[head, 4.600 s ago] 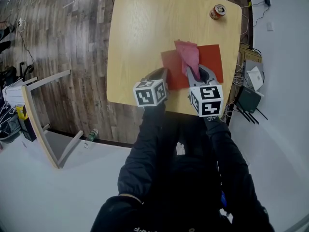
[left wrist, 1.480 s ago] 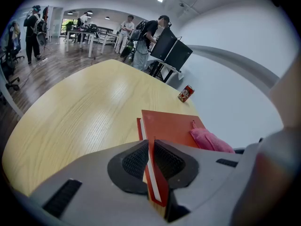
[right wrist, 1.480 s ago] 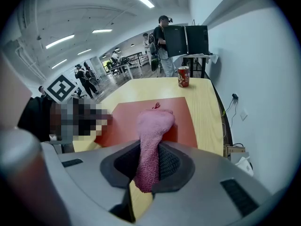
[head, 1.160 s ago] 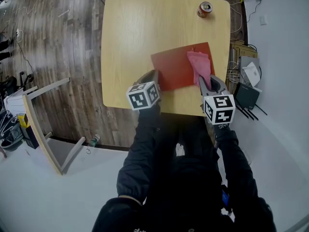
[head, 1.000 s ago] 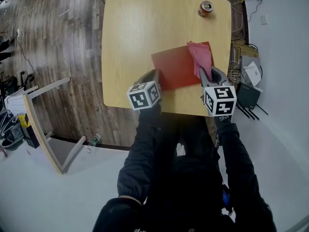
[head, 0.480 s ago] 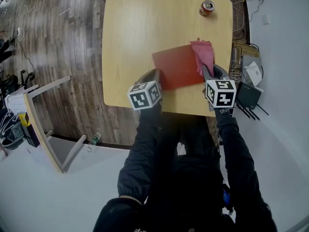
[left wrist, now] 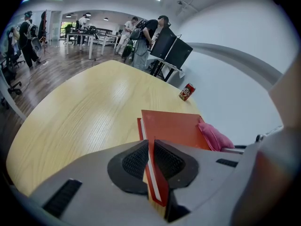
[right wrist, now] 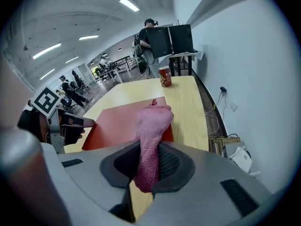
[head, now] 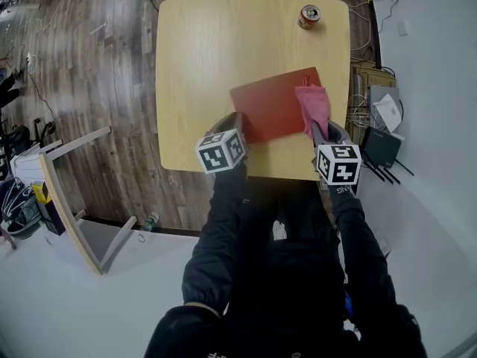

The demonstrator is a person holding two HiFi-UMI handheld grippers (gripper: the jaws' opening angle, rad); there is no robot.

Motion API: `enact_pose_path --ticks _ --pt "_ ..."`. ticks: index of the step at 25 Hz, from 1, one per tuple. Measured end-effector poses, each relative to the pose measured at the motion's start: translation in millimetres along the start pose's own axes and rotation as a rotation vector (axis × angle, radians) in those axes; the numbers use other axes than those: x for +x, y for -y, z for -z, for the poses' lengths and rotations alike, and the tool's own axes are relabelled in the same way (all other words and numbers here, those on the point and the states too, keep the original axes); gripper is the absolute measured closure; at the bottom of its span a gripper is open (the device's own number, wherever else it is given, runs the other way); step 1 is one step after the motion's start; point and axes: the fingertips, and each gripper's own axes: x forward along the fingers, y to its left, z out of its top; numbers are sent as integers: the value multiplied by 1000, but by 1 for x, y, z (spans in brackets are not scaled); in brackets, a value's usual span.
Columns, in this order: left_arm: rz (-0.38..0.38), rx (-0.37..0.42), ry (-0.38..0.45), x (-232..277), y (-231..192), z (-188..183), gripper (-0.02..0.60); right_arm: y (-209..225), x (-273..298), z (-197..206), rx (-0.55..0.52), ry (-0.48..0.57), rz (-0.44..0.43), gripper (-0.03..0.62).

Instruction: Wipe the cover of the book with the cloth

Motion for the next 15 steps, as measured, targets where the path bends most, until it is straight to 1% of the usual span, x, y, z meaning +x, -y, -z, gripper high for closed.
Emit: enact_pose_path --ticks 4,7,11,15 --pt "-12 7 -5 1 0 0 518 3 -12 12 13 -7 4 516" --pt "-22 9 -2 1 0 -1 518 3 -26 9 5 10 4 516" --pt "-43 43 0 -7 0 -4 518 -3 -54 -16 -17 77 -7 516" --pt "-34 66 58 -31 16 -24 518 -13 -87 -50 -55 154 -19 516"
